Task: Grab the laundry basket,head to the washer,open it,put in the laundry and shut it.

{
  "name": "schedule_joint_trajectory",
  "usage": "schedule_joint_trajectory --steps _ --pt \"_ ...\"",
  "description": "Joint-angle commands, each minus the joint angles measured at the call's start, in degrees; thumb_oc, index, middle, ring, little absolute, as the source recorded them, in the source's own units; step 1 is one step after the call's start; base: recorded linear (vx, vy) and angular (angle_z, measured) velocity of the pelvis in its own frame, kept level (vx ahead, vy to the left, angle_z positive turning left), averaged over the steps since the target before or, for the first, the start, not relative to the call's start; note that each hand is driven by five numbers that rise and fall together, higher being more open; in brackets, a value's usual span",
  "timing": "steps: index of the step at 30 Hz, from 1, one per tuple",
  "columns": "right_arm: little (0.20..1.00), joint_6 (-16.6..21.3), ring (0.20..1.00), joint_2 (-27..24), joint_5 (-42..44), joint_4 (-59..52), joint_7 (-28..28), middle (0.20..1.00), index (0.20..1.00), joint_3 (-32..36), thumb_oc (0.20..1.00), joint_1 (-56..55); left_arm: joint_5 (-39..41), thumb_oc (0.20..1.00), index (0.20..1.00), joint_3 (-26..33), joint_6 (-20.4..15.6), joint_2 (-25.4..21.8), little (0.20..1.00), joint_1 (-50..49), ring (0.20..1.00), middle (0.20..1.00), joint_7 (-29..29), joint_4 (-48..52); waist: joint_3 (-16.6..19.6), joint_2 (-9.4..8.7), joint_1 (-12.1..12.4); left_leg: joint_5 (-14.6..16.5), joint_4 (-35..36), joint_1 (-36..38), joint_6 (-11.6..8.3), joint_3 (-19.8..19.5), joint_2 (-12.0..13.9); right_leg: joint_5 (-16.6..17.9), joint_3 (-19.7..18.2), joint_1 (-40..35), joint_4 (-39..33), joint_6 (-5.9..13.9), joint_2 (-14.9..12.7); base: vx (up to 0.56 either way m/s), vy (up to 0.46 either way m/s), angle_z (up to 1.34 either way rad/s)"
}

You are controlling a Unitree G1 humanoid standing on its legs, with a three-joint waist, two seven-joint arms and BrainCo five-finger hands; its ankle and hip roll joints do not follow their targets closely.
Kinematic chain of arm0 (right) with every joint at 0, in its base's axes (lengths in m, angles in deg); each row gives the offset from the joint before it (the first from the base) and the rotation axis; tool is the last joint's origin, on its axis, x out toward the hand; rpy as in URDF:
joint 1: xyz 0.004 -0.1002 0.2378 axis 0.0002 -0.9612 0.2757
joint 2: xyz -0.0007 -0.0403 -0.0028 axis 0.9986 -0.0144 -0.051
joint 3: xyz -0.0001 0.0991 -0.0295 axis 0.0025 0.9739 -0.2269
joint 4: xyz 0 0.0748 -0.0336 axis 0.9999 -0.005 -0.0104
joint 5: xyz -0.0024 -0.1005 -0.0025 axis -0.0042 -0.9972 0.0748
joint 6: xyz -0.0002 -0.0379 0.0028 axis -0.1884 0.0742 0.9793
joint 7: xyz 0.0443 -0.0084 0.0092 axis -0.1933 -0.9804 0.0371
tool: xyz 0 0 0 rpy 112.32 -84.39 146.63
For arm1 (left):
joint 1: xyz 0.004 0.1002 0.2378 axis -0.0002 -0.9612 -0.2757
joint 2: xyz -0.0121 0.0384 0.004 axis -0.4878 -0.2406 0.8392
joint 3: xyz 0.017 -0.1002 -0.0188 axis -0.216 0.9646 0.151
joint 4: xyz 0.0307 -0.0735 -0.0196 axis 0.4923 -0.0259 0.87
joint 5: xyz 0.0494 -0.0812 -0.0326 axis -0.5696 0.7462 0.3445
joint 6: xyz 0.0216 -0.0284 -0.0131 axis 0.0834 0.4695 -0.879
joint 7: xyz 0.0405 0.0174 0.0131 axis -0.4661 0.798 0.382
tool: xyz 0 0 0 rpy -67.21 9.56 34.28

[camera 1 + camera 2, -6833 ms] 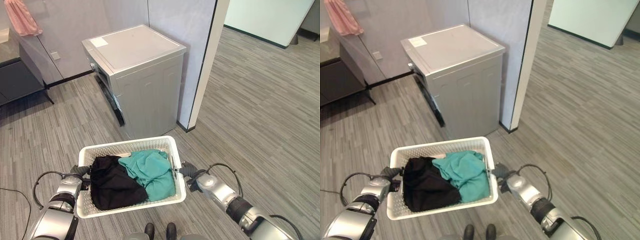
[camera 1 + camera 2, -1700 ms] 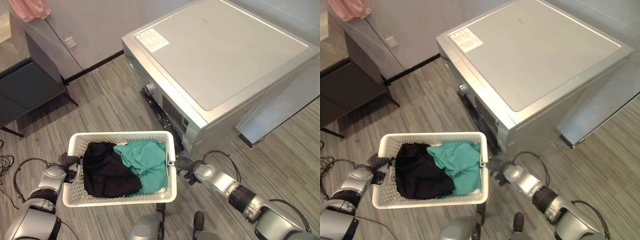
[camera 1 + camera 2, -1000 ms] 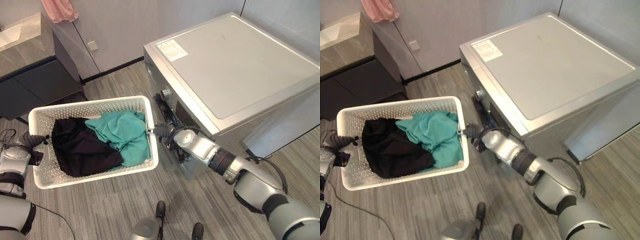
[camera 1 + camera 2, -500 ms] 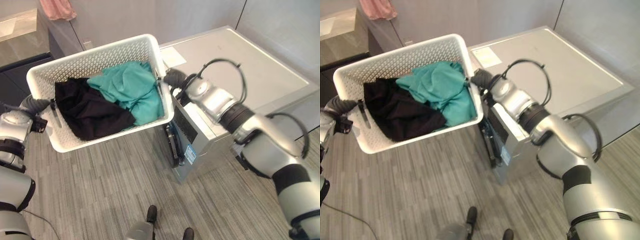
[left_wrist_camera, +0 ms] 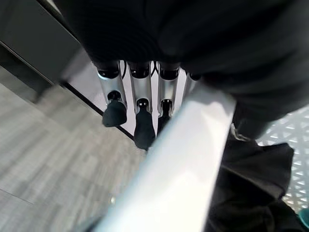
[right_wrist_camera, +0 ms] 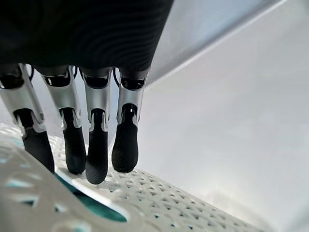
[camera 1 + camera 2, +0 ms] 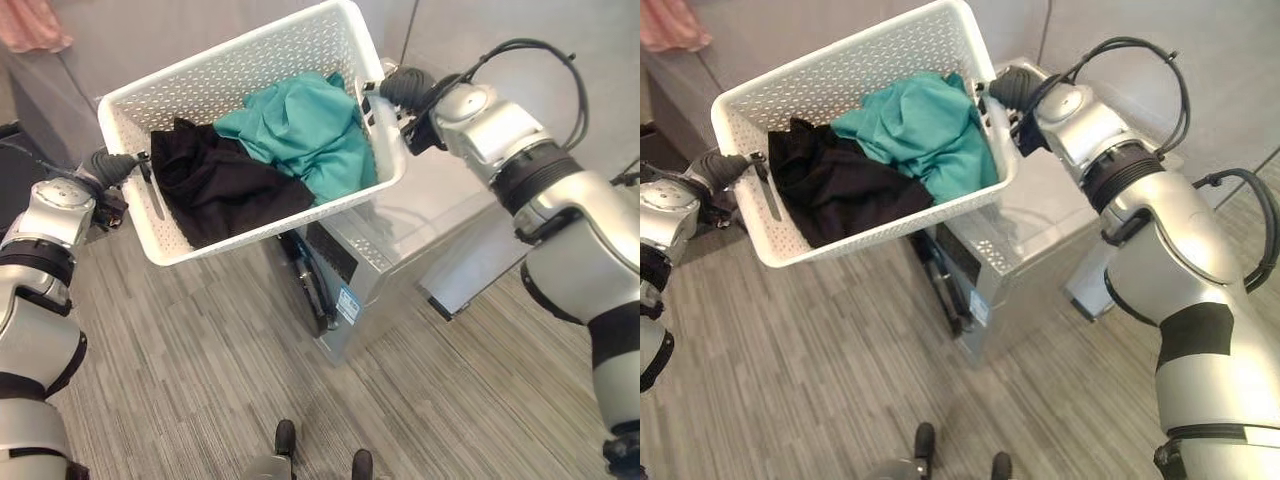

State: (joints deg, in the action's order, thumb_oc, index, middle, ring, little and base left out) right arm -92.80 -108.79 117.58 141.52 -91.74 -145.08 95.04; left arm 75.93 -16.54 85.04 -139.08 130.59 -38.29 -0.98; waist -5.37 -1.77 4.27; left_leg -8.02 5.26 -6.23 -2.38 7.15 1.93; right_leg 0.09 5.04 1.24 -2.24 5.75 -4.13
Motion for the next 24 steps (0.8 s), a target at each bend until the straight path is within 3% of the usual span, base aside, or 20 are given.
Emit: schedule_joint_trajectory --steps 1,10,22,23,24 --pt "0.2 6.4 0.2 -5.3 5.6 8.6 2.0 0.2 0.2 3.1 0.2 17.6 -0.5 0.2 0.2 -2.7 -1.5 -1.8 0.2 7.3 0.2 0.2 1.6 -4.9 0.0 -3.04 -0.1 4.8 -0.3 0.8 -2.81 0.7 0.8 1.9 0.9 -4.5 -2.8 6.39 -6.7 0.0 0.015 -0.07" --pt "0.2 4.0 0.2 -8.8 -1.6 14.9 3.6 0.2 0.2 3.5 0.2 14.9 2.6 0.2 0.2 -2.4 -2.2 6.5 0.2 15.3 0.2 0.2 6.2 -6.6 -1.9 -1.62 -1.7 4.8 -0.3 -1.0 -2.57 1.7 0.7 3.5 -0.9 -1.1 -2.8 6.79 -7.3 -0.01 0.009 -0.14" --pt "0.2 3.1 0.2 -5.9 -3.1 17.9 6.5 0.2 0.2 6.6 0.2 11.9 3.6 0.2 0.2 -3.2 -2.6 13.9 0.2 25.9 0.2 0.2 10.8 -10.4 -4.4 0.43 -0.9 3.8 -0.3 -5.7 -2.43 1.1 0.1 4.6 -1.6 3.5 -2.8 7.01 -7.7 0.0 0.0 -0.05" --pt "0.231 3.0 0.231 -5.3 -3.4 17.4 6.7 0.231 0.231 6.6 0.231 11.6 3.6 0.2 0.2 -3.1 -2.4 14.3 0.2 26.5 0.2 0.2 11.2 -10.8 -4.5 0.57 -0.9 3.7 -0.3 -6.0 -2.43 1.0 0.1 4.7 -1.8 3.9 -2.8 6.98 -7.7 0.0 0.0 0.0" --pt "0.536 2.9 0.536 -4.8 -3.5 17.3 6.8 0.536 0.536 6.4 0.536 11.5 3.6 0.2 0.2 -2.8 -2.3 14.6 0.2 27.1 0.2 0.2 11.5 -11.1 -4.6 0.63 -0.9 3.7 -0.3 -6.2 -2.44 0.9 0.0 4.6 -1.8 4.0 -2.8 6.92 -7.7 0.04 0.004 -0.01"
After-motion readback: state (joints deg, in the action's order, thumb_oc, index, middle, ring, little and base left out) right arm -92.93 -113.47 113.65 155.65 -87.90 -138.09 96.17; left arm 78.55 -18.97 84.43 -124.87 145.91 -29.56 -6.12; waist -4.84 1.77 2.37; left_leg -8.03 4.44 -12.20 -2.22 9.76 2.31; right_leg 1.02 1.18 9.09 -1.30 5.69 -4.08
